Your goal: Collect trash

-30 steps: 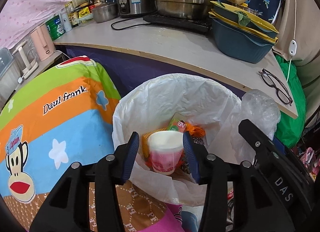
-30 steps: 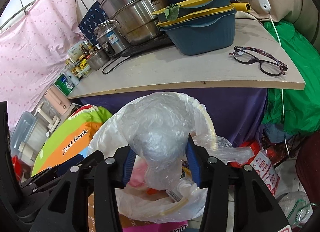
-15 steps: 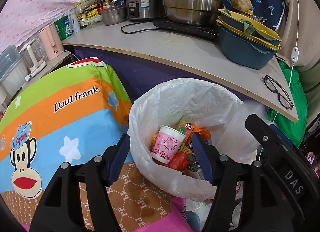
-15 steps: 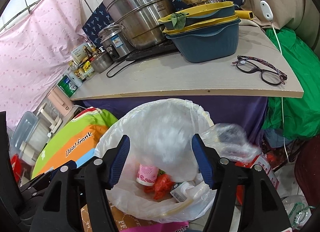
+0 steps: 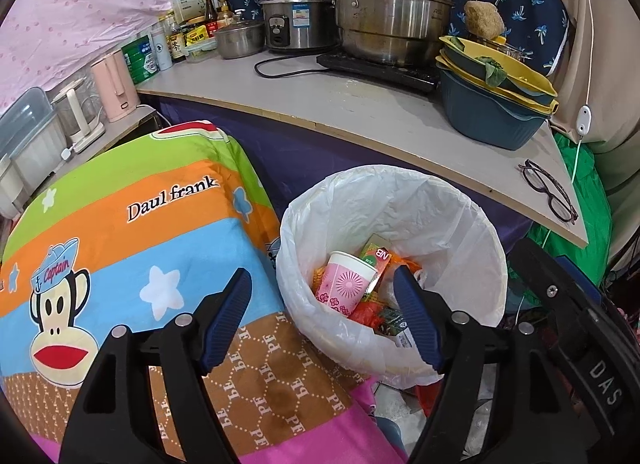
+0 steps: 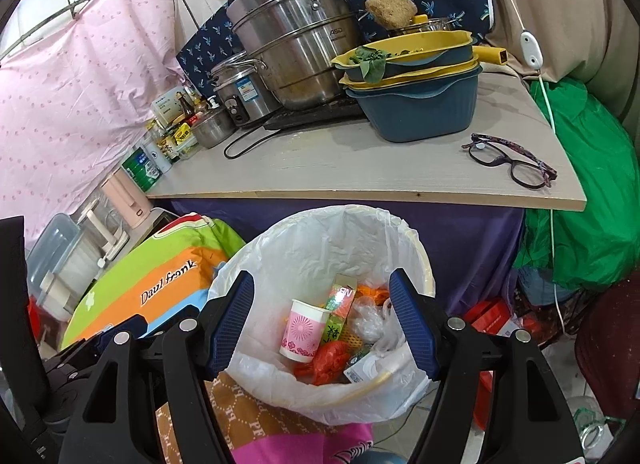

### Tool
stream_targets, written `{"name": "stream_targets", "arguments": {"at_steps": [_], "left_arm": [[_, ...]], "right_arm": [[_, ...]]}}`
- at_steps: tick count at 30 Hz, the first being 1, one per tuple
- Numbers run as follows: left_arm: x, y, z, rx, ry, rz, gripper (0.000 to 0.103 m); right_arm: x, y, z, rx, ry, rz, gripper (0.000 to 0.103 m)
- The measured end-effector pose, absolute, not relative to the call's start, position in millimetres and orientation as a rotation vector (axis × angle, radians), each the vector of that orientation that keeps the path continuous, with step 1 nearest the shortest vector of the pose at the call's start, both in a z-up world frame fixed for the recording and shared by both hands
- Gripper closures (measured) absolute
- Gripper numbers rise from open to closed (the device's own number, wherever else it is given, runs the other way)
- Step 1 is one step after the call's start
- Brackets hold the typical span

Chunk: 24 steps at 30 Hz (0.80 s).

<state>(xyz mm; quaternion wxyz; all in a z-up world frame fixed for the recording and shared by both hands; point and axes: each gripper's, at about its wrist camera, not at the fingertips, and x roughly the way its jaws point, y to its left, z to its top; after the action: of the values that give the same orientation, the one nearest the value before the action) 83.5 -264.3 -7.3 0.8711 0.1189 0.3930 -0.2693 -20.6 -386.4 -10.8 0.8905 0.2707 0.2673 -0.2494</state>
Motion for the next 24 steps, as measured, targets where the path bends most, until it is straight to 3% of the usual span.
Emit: {"name": "stream_targets", "arguments": {"at_steps": [8, 17, 19, 24], "left_arm": [[63.9, -243.2, 2.7, 0.26, 0.784, -0.55, 0.017], [44.6, -220.8, 9.3, 0.277, 0.769, -0.541, 0.014], [42.6, -216.4, 10.4, 0.274, 0.774, -0.534, 0.014], [37.1, -207.4, 9.5, 0.272, 0.785, -0.527, 0.011]], "right_arm": [[-49.7, -369.2, 6.4, 0.526, 0.552, -0.584, 0.02], [-74.8, -344.8, 22.0, 0.41, 0.583, -0.625, 0.016], [-78.6, -341.2, 21.9, 0.406, 0.59, -0.624, 0.007], [-84.9, -332.6, 21.6, 0.387, 0.599, -0.62, 0.007]]}}
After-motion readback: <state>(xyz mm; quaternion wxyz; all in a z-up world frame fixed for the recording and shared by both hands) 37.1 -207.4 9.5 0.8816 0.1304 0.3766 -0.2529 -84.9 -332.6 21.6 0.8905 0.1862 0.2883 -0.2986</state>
